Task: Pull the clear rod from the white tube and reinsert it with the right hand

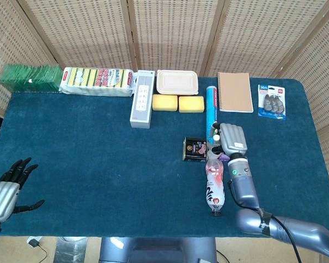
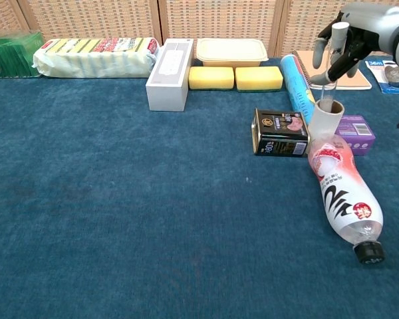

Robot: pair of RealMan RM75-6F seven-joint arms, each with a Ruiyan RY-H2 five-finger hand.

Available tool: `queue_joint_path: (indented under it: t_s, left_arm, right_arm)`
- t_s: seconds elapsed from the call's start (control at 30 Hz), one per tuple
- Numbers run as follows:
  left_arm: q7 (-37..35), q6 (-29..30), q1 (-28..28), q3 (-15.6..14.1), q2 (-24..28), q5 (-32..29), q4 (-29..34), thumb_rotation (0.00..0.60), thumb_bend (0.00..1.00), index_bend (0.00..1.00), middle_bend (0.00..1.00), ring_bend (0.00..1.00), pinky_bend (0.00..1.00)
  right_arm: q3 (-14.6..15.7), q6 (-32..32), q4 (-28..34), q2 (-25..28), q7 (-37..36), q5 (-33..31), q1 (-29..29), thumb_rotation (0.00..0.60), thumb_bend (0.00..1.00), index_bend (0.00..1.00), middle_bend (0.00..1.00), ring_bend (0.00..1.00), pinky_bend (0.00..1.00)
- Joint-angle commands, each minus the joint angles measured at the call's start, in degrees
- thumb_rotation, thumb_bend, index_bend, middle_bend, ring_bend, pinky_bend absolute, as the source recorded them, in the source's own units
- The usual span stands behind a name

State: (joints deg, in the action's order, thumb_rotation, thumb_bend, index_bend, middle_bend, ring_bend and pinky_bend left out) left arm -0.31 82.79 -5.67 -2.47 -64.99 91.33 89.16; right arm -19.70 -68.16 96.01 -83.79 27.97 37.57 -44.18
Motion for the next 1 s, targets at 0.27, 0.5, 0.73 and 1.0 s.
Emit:
queue_joint_path:
  t_s: [0.27,0.5,0.73,1.0]
  left_arm:
    - [0.12,0.0,-0.03,-0.09,0.02,0.14,0.09,0.446,0.11,0.11,0.05,0.02,0.23]
    - [0.03,0.02,-0.04,-0.09,0.08,0.14,0.07,0.45,0.11,0.11,0.05,0.02,0.23]
    - [-0.01,0.11,-0.02,-0.13,0.12,0.22,0.1,0.443,0.11,0.11,0.05,0.02,0.23]
    - [-0.13,0.38,0.08,-0.2,0.2,0.42,0.12,0.446,0.11,0.11,0.05,0.02,0.23]
  right_arm:
    - [0.24,0.64,-0.26,0.61,-0.46,0.19,0.28,0.6,0.31,0.51,0.5,0.48,0.44]
    - [0.81,0.98,-0.9,1.02,-0.67,1.39,0.41,0.6,0.31,0.47,0.47,0.44,0.39]
    - [1.85,2.92,-0.45,2.35,0.38,1.01,0.25,0.6,0.23,0.36,0.35,0.33,0.3]
    - [2.15,3.57,0.6,3.44,0.64,0.58,0.2,0.6,0.18,0.31,0.3,0.28,0.27]
